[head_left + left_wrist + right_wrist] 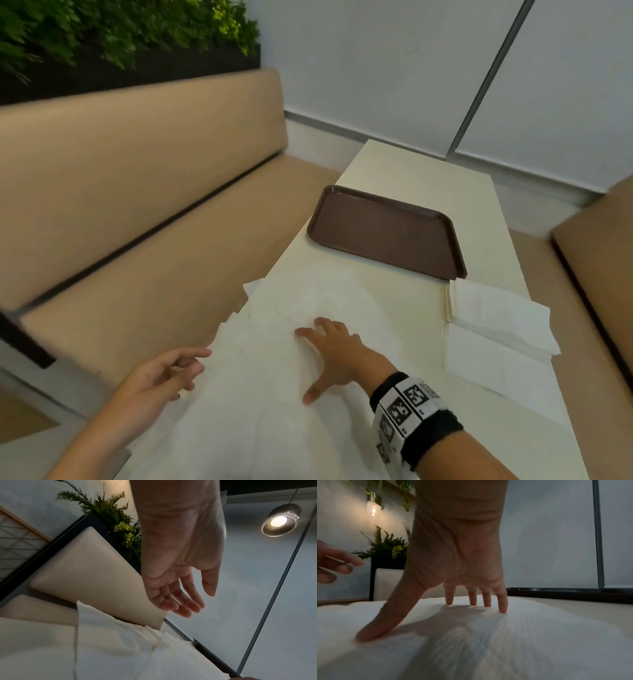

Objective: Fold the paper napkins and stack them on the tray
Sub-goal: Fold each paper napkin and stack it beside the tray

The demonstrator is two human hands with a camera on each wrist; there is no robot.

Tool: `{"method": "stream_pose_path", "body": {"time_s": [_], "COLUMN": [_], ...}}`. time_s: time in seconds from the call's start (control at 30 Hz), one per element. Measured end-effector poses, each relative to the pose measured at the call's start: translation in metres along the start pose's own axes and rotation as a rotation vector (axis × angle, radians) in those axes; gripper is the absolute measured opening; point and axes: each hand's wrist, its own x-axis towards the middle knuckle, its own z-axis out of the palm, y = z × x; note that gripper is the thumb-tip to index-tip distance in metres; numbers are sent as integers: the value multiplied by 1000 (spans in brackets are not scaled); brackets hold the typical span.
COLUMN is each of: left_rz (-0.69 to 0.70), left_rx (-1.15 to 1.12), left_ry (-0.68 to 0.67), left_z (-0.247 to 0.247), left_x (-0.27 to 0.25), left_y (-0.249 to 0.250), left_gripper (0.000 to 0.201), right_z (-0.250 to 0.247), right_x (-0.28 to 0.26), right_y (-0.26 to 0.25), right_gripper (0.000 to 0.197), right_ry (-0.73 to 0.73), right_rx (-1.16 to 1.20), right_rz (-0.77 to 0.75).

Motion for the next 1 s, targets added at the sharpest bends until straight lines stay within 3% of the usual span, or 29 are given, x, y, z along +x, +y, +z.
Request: {"method": "stream_pose_path", "body": {"time_s": [0.1,0.23,0.37,0.53,0.67,0.7,0.77,0.9,1.0], "left_rz": [37,109,-9,-10,94,157,284,510,653], "left_rx": [89,381,697,895,800,780,702,552,383], "left_ry": [57,90,23,-2,70,82,27,-217,-300], "left_z": [9,46,71,83,80,79,77,73,70], "left_x": [3,29,55,64,57,52,40,15,2], "left_y": [2,8,15,24,32,38,53,100,145], "left_gripper": [14,24,57,42,4,13,17,8,8], "right_z": [-2,-3,1,5,-2,-7,-19,-33,-26], "right_x": [8,16,17,15,-1,-9,-32,-85,-104], "right_y": [-2,2,4,7,8,11,19,36,44], "right_gripper": [80,104,113,115,119,116,112,114,124], "right_ry": [101,174,193,231,273,316,434,587,610], "right_rx": [11,66,96,141,191,244,420,843,939], "right_rz": [88,315,362,330,311,300,239,33,-36]}}
